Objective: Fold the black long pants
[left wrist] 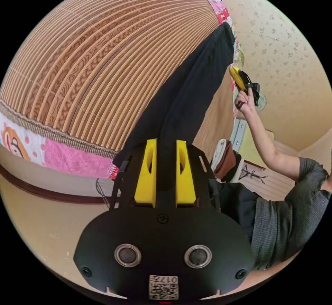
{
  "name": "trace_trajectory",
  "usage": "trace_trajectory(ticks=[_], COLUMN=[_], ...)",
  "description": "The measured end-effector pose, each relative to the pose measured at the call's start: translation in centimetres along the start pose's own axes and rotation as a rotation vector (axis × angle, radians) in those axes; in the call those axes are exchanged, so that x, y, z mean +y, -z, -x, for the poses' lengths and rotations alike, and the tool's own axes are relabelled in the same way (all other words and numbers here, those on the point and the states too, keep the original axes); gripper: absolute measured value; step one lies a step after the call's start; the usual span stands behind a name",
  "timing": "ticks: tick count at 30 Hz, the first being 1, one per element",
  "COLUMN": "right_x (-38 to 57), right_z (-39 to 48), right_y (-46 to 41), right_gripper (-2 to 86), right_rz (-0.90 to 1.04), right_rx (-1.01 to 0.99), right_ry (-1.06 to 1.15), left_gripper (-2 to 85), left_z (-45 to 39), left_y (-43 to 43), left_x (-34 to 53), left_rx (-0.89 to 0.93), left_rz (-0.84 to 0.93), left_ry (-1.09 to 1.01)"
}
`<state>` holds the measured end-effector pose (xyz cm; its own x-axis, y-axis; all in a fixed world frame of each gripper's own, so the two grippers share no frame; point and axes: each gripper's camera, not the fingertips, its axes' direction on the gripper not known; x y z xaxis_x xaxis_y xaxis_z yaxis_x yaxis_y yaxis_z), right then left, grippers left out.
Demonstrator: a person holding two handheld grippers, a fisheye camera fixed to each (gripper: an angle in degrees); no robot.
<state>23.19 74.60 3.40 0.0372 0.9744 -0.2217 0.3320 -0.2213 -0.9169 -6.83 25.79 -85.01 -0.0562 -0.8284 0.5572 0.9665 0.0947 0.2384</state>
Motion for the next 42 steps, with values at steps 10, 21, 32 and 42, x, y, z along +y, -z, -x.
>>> trace_trajectory(ticks=[10,21,32,42], right_x=[20.4,24.1,24.0,21.4], right_z=[0.7,6.6,1.8,-4.2], right_y=[-16.2,-14.8,-20.4,-22.4], right_gripper=[7.5,1.2,4.1,10.1], right_rz=[0.3,0.101,0.173,0.122], right_rx=[-0.153,-0.112,0.042,-0.153], right_ry=[-0.205,-0.187,-0.29,-0.351], left_gripper=[4.2,4.4,8.7,11.3], left_z=[-7.5,-4.1,-2.2,-5.1], left_y=[-0.6,6.4,8.1,1.9], left_x=[-1.9,-3.7,-5.4,-9.0], left_rx=[-0.031,0.1,-0.032,-0.036], left_rz=[0.389,0.44,0.569,0.682], left_ry=[-0.297,-0.275,-0.064,-0.177])
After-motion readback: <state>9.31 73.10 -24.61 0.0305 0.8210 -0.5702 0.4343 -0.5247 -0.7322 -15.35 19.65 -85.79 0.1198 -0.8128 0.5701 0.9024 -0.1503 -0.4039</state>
